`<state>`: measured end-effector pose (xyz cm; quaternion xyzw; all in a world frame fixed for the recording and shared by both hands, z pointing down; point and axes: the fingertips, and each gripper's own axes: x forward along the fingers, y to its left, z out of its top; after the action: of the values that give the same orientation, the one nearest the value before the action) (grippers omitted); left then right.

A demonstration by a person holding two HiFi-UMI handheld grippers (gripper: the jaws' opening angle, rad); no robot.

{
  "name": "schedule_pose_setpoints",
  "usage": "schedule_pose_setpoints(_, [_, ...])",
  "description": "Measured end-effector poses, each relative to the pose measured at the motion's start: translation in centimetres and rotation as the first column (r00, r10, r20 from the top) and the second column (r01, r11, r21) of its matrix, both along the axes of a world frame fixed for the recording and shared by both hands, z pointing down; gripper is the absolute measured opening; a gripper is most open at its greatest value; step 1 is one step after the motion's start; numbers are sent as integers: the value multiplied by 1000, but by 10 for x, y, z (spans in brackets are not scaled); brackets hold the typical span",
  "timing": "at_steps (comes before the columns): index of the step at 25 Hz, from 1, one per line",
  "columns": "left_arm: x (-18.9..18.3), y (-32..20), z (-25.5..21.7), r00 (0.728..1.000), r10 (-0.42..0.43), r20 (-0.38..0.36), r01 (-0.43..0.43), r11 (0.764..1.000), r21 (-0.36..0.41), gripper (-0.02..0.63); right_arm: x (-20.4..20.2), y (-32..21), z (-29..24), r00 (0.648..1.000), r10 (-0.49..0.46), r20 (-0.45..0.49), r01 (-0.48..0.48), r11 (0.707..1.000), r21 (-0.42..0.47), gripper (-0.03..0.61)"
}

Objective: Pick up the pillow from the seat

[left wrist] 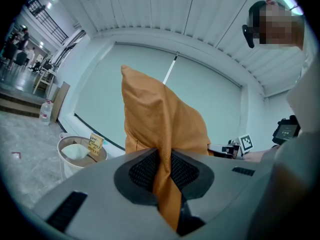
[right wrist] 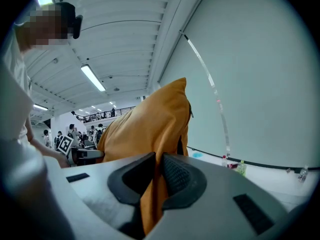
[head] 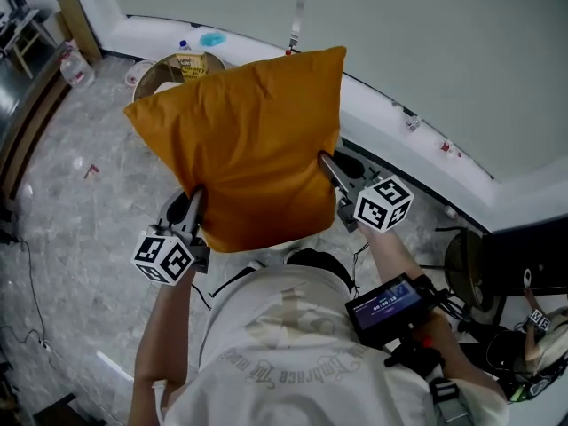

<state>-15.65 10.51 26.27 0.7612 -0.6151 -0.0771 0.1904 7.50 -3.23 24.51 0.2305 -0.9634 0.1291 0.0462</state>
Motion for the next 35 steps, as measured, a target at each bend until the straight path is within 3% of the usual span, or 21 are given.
schedule_pose_setpoints(35, [10, 15, 15, 1000, 23, 4, -23, 999, -26, 61, 12, 19, 17, 1000, 20, -9, -20, 1000, -13, 55])
